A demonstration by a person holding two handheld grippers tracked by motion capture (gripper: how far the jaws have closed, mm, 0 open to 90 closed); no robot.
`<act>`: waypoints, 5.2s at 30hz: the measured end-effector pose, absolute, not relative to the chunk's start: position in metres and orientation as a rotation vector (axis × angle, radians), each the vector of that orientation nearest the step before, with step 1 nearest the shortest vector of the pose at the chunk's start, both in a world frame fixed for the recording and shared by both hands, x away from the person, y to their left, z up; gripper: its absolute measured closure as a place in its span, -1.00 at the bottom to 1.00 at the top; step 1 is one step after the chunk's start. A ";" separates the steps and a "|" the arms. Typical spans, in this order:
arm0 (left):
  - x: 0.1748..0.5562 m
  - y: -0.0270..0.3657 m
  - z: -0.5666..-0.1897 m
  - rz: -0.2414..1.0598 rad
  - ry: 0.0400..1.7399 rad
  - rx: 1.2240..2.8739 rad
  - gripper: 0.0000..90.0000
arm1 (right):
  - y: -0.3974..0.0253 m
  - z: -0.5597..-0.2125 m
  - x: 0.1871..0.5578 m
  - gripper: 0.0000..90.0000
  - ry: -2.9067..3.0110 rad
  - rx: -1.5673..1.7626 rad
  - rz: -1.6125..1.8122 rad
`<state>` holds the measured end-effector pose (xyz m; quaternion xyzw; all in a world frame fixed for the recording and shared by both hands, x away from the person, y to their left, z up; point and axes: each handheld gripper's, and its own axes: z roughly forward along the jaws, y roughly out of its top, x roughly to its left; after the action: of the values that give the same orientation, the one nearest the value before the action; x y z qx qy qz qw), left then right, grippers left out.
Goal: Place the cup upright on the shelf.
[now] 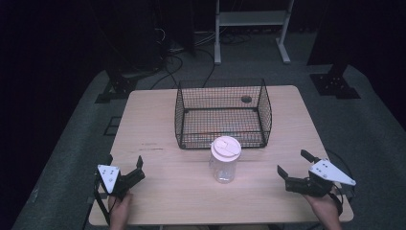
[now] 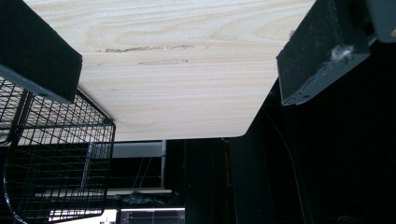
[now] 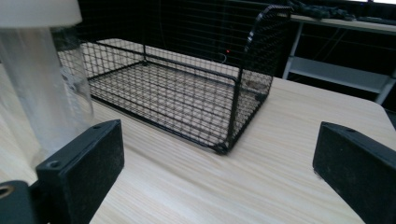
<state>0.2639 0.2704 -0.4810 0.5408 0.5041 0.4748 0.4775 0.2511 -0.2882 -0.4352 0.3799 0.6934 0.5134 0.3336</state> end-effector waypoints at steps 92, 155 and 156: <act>0.264 0.272 -0.481 1.146 1.233 1.312 -1.00 | -0.138 -0.414 0.286 -0.99 1.995 0.688 1.516; 0.264 0.272 -0.481 1.146 1.236 1.310 -1.00 | -0.161 -0.382 0.287 -0.90 1.979 0.669 1.481; 0.264 0.272 -0.481 1.146 1.236 1.311 -1.00 | -0.162 -0.381 0.287 -0.90 1.977 0.668 1.480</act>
<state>0.2638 0.2724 -0.4809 0.5378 0.5071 0.4703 0.4822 0.2873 -0.1620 -0.3805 0.2501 0.7401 0.5541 0.2876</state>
